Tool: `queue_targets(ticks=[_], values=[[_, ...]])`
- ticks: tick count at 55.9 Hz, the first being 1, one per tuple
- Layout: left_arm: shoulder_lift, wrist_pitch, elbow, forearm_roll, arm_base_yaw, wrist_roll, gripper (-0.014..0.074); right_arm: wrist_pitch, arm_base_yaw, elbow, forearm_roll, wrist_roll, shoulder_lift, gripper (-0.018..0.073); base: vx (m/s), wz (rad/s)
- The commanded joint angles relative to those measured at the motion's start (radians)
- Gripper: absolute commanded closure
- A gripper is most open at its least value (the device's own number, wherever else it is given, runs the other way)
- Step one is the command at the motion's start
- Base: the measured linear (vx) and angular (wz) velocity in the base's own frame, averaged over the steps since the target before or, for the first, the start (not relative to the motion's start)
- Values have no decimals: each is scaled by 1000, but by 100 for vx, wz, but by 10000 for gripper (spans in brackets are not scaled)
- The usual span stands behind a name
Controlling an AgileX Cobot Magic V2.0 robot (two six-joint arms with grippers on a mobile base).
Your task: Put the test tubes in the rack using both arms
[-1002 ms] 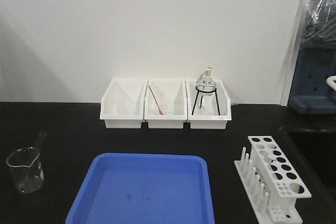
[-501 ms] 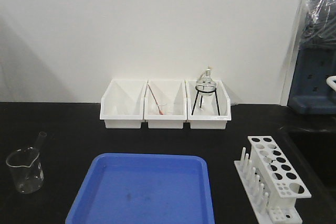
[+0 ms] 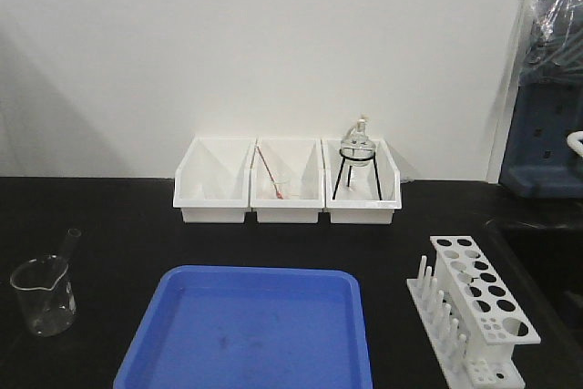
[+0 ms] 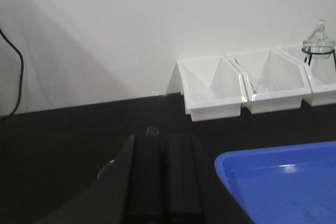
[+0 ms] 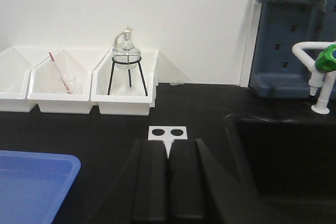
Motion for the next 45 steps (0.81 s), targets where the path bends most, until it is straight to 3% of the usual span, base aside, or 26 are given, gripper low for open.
queue_targets(ticks=[1, 13, 20, 28, 45], values=[[66, -132, -36, -9, -1, 1, 470, -109, -5, -64, -1, -5, 51, 513, 0, 0], [164, -220, -36, -9, 1, 4, 180, -111, -5, -94, -1, -3, 113, 295, 0, 0], [228, -308, -45, -9, 1, 81, 21, -113, -5, -94, -1, -3, 113, 144, 0, 0], [308, -240, -116, -9, 1, 239, -13, -113, -5, -94, -1, -3, 113, 52, 0, 0], [546, -120, -369, -87, 28, 332, 12, -113, -5, -94, -1, -3, 113, 40, 0, 0]])
